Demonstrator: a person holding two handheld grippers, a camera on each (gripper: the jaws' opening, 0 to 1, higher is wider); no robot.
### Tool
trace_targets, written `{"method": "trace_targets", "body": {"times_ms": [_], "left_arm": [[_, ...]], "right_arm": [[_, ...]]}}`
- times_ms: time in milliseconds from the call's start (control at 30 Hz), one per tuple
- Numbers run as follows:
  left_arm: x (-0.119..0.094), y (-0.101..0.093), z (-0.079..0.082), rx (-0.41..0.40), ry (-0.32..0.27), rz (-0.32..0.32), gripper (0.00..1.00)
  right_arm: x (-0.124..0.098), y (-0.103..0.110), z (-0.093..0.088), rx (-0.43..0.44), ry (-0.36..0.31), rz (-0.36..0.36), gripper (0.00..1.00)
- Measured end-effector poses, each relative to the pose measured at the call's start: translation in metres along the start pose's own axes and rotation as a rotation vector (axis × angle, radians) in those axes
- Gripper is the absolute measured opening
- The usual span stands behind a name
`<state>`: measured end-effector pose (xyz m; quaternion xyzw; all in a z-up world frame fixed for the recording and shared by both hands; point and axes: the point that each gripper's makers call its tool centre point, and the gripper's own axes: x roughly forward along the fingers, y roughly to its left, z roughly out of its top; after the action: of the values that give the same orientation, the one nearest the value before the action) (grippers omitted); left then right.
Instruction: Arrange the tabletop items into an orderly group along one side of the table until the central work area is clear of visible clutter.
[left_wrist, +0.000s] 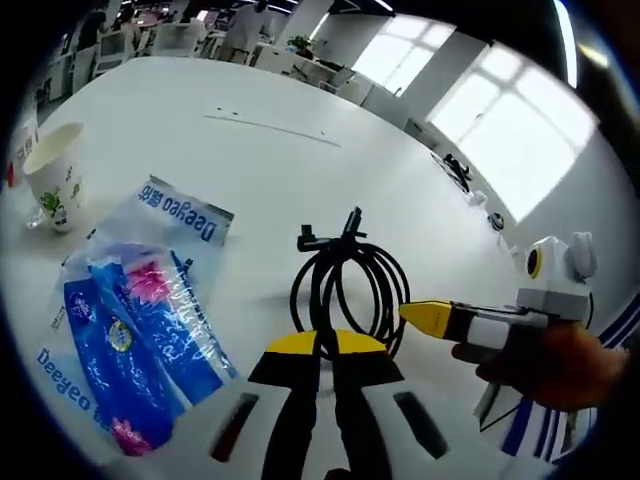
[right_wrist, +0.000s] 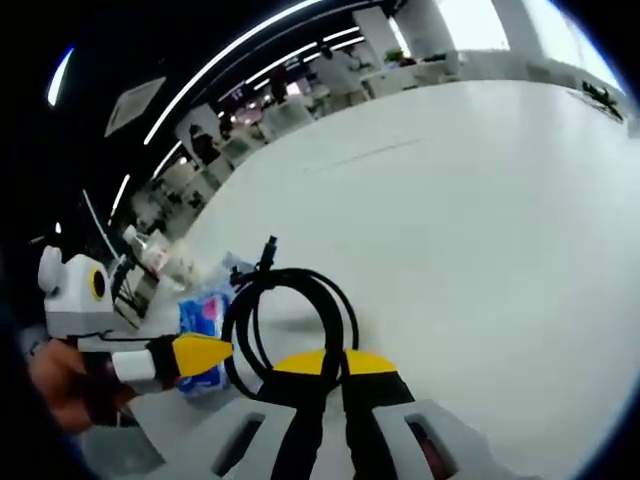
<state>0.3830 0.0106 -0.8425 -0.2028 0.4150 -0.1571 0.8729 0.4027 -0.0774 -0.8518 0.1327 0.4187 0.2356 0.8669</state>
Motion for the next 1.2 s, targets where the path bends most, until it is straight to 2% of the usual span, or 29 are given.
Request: {"method": "trace_targets", "body": {"times_ms": [167, 300, 433, 533, 867, 1200], "left_arm": [[0.004, -0.002, 0.002, 0.011, 0.008, 0.001, 0.0], [0.008, 0.003, 0.002, 0.013, 0.019, 0.007, 0.0], [0.011, 0.008, 0.003, 0.011, 0.025, 0.019, 0.0], [0.016, 0.012, 0.003, -0.008, 0.033, 0.025, 0.0], [0.026, 0.015, 0.0, -0.016, 0.054, 0.03, 0.0], [0.022, 0.012, -0.002, -0.02, 0.06, 0.041, 0.0]], "right_arm": [[0.0, -0.007, 0.0, 0.018, -0.004, -0.009, 0.01], [0.001, -0.003, -0.002, 0.022, 0.003, -0.016, 0.01], [0.003, -0.002, -0.003, 0.062, 0.005, -0.016, 0.01], [0.006, -0.004, -0.003, 0.056, 0.017, -0.025, 0.01], [0.017, -0.018, -0.006, 0.111, 0.065, -0.058, 0.01], [0.017, -0.02, -0.009, 0.159, 0.076, -0.064, 0.01]]}}
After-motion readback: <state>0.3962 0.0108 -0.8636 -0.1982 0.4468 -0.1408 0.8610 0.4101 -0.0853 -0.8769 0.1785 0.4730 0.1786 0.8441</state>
